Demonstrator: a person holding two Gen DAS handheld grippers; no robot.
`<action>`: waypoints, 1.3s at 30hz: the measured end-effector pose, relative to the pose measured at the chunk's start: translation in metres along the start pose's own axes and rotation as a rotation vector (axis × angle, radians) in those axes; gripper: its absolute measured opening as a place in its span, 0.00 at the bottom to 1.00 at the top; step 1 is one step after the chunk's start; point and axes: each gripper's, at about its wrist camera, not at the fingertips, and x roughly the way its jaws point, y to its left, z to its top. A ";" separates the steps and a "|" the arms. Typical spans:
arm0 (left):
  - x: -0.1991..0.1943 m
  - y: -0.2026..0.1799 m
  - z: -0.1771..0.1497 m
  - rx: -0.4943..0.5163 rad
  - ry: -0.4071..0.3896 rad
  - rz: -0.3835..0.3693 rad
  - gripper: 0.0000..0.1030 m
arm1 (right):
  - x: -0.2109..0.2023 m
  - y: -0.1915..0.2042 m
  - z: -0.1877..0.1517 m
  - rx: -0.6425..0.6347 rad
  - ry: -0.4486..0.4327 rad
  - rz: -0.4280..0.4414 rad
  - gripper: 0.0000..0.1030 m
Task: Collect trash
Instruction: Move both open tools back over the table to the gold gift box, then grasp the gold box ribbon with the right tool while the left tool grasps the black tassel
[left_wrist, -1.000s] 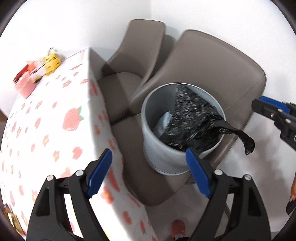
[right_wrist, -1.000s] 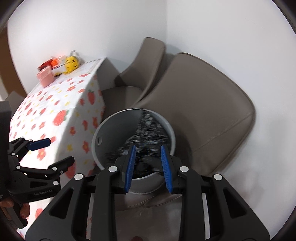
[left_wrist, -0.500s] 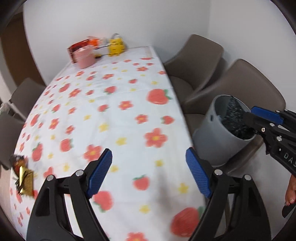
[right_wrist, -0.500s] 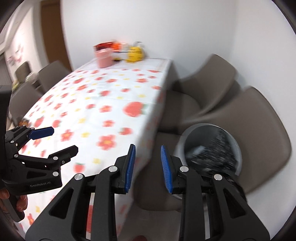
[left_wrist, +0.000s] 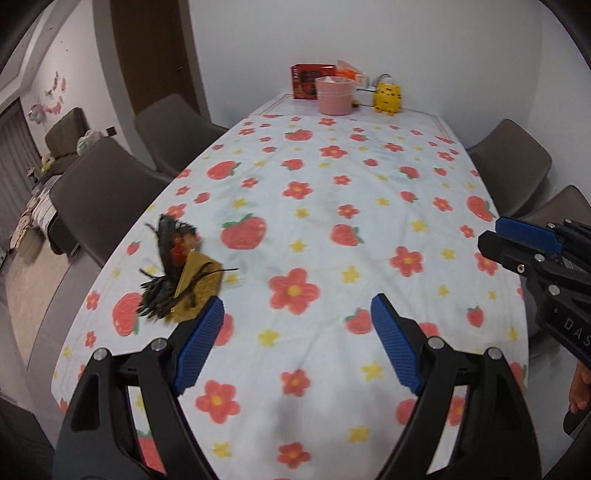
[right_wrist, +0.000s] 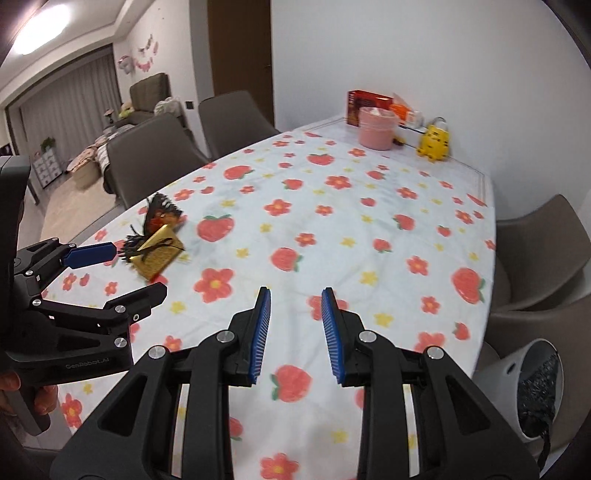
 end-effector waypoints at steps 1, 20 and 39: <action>0.000 0.017 -0.002 -0.017 0.001 0.018 0.79 | 0.007 0.016 0.006 -0.017 0.001 0.020 0.26; 0.066 0.191 -0.019 -0.049 0.060 0.092 0.79 | 0.122 0.171 0.036 -0.026 0.105 0.126 0.27; 0.124 0.224 -0.030 -0.067 0.120 0.043 0.79 | 0.200 0.191 0.017 0.009 0.238 0.157 0.05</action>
